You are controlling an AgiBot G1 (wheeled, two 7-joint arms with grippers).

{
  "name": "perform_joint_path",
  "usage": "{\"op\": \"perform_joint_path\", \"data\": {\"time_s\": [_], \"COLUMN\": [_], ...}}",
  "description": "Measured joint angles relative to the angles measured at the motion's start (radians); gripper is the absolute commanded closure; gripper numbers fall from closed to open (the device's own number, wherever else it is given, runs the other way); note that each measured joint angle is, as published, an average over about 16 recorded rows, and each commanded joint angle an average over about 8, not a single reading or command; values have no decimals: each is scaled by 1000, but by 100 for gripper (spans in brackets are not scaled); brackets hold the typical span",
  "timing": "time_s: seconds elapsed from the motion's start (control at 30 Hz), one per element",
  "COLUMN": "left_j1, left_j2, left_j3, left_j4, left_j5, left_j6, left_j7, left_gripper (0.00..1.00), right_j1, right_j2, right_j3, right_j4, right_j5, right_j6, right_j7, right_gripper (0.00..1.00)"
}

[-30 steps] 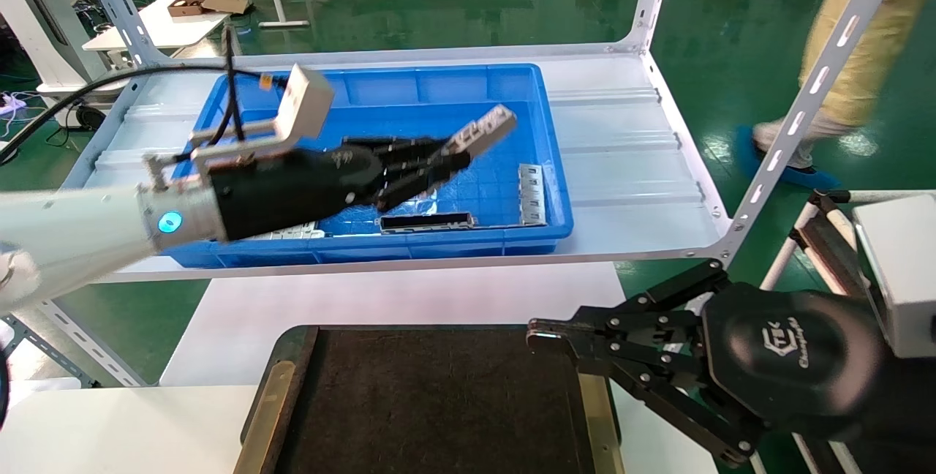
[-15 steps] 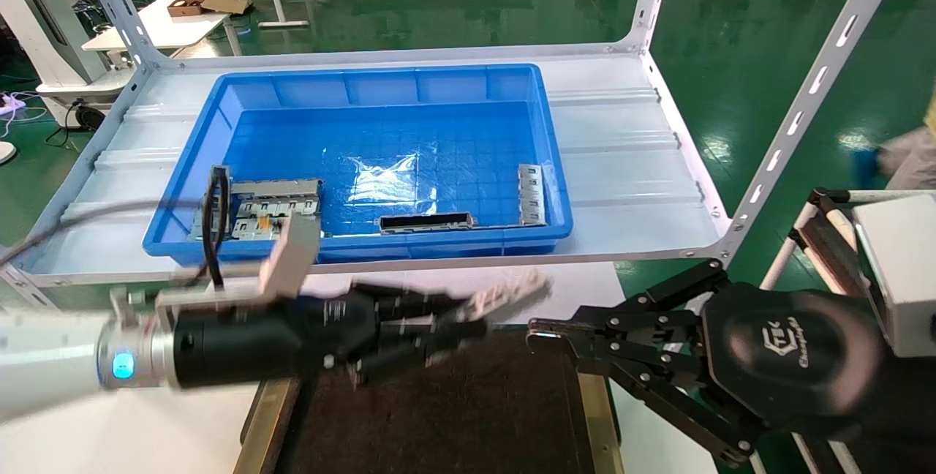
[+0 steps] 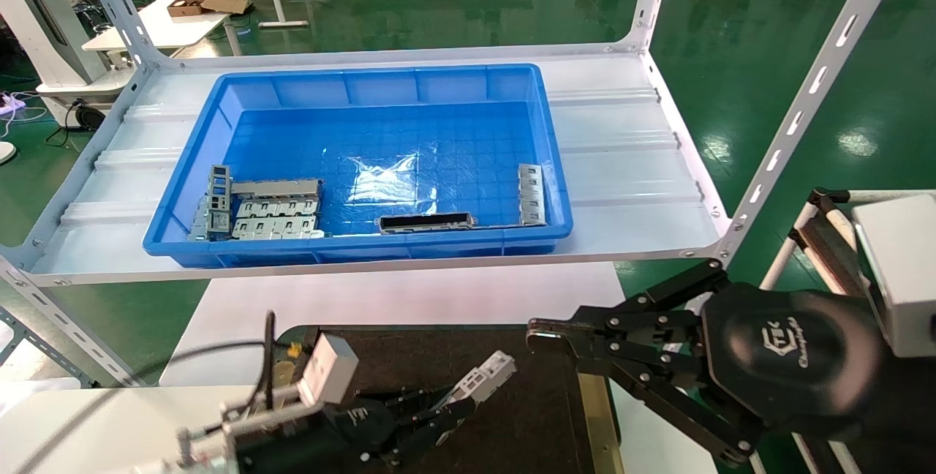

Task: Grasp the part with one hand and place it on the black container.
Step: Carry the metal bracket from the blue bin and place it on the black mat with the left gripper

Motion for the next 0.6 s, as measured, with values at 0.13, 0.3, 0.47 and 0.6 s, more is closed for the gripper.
{"op": "perform_joint_path", "data": {"time_s": [0.13, 0.3, 0.47, 0.6], "left_j1": [85, 157, 195, 204], "left_j2": [27, 75, 132, 178], "left_j3": [9, 29, 60, 90], "left_j4": [-69, -116, -125, -107], "left_j5": [33, 76, 112, 133], "left_j6": [-187, -405, -590, -712], "left_j7": [-49, -109, -160, -189], "left_gripper": [100, 100, 100, 100], "right_j1": [0, 0, 0, 0], "right_j2": [0, 0, 0, 0], "right_j3": [0, -1, -1, -1], "right_j4": [0, 0, 0, 0], "right_j5": [0, 0, 1, 1], "right_j6": [0, 0, 0, 0], "right_j7": [0, 0, 0, -1], "right_gripper": [100, 100, 100, 100]}}
